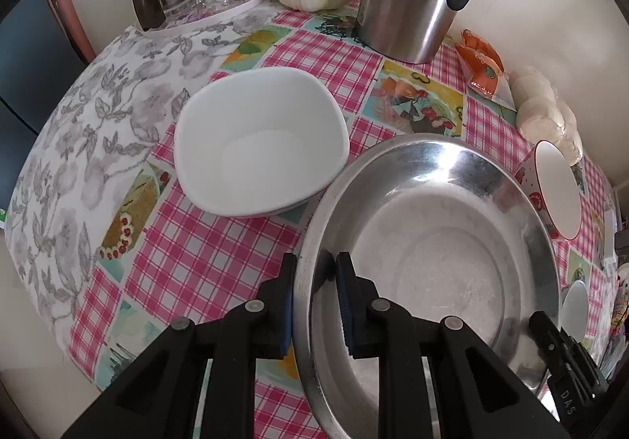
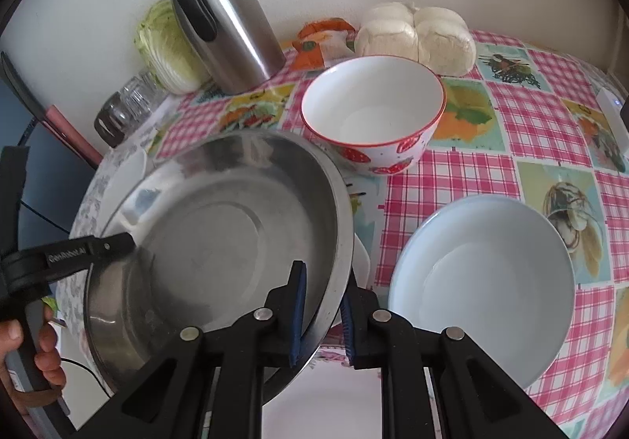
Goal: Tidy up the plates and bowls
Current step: 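Lift the steel basin with both tools and carry it toward the table center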
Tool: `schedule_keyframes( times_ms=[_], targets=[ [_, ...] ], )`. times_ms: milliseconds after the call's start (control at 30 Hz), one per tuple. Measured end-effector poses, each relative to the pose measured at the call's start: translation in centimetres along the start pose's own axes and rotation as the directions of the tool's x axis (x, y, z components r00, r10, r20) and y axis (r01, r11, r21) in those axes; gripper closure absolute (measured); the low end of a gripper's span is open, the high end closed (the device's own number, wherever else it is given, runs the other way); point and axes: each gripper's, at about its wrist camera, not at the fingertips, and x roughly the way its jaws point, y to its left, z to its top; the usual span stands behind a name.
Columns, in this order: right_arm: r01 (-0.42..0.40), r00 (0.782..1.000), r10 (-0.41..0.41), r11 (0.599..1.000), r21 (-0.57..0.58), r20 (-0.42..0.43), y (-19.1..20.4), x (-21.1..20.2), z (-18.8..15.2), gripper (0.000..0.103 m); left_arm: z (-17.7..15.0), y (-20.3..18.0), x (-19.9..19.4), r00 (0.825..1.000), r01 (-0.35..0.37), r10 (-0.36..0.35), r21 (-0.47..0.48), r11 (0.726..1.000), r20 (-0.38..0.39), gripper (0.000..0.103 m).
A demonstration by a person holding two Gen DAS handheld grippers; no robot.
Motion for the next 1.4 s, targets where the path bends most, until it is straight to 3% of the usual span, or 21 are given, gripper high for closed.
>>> schedule_keyframes(
  times_ms=[367,800,1067,1167,1267,1400],
  targets=[
    [0.026,1.0,-0.026,1.0,0.005,0.003,-0.2,0.5,-0.1,0.086,-0.4,-0.9,1.3,0.999,-0.027,0.028,0.043,0.999,-0.019,0.075],
    [0.059,0.998,-0.059,0.998,0.012,0.02,-0.3,0.5,0.0,0.086,-0.5,-1.4,1.9,1.0,-0.011,0.012,0.053,0.999,-0.014,0.074],
    [0.078,0.997,-0.078,0.997,0.016,-0.013,-0.3,0.5,0.1,0.084,-0.6,-1.1,2.1,0.999,-0.001,0.004,0.047,0.999,-0.052,0.073],
    [0.076,0.997,-0.076,0.997,0.014,-0.032,-0.2,0.3,0.1,0.076,-0.5,-0.9,1.9,0.998,0.002,0.0,0.034,0.999,-0.057,0.062],
    [0.086,0.996,-0.086,0.996,-0.007,-0.019,0.3,-0.4,0.2,0.063,-0.4,-0.7,1.3,0.999,0.01,-0.009,0.026,1.0,-0.047,0.057],
    [0.117,0.993,-0.117,0.993,-0.01,0.004,0.6,-1.7,0.4,0.057,-0.3,-0.5,0.3,1.0,0.004,-0.004,0.02,1.0,-0.03,0.049]
  ],
)
